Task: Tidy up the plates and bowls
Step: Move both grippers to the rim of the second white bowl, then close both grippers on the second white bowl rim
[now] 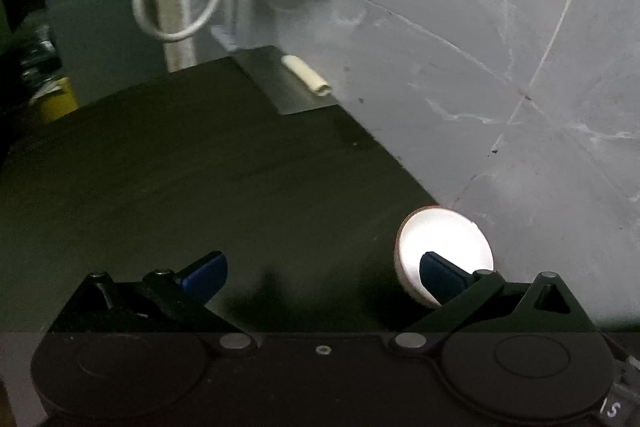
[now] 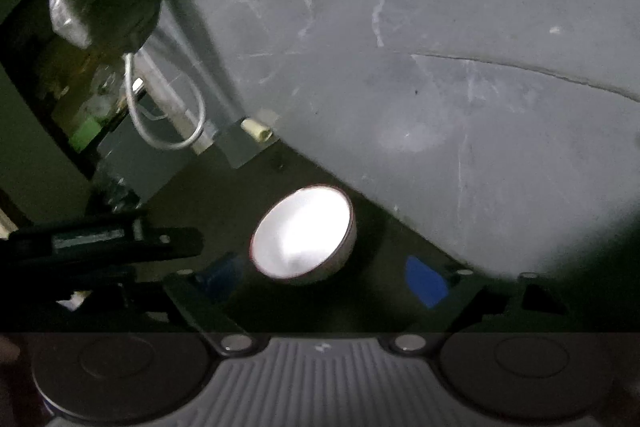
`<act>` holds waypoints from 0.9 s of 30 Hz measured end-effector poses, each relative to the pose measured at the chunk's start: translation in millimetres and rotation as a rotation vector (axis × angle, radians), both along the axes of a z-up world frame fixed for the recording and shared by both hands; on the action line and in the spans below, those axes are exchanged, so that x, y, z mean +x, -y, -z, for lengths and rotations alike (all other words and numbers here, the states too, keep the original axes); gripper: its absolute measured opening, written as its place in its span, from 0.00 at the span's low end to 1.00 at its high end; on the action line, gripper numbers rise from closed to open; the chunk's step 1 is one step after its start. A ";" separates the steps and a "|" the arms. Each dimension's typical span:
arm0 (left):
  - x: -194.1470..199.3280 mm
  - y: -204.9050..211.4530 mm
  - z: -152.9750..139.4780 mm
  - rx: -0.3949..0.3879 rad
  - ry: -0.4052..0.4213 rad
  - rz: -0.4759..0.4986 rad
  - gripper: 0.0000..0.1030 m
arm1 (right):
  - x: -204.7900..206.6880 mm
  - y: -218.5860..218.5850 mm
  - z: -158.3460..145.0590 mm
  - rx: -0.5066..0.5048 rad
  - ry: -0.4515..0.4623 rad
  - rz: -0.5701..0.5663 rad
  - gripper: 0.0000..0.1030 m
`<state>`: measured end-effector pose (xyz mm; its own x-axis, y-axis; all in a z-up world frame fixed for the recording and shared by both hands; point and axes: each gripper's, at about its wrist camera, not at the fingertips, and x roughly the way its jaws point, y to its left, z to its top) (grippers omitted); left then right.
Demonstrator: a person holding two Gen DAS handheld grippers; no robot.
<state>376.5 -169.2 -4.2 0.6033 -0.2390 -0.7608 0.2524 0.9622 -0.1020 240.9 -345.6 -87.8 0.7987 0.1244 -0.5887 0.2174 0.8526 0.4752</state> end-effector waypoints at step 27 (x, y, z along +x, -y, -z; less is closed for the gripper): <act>43.4 35.4 43.1 -0.053 -0.126 0.202 0.61 | 47.3 -11.2 24.4 -0.032 -0.106 -0.027 0.46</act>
<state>419.9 -204.6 -47.3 0.4408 -0.3863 -0.8103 0.4209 0.8862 -0.1935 288.2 -334.4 -112.2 0.7285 0.1251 -0.6736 0.2414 0.8733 0.4232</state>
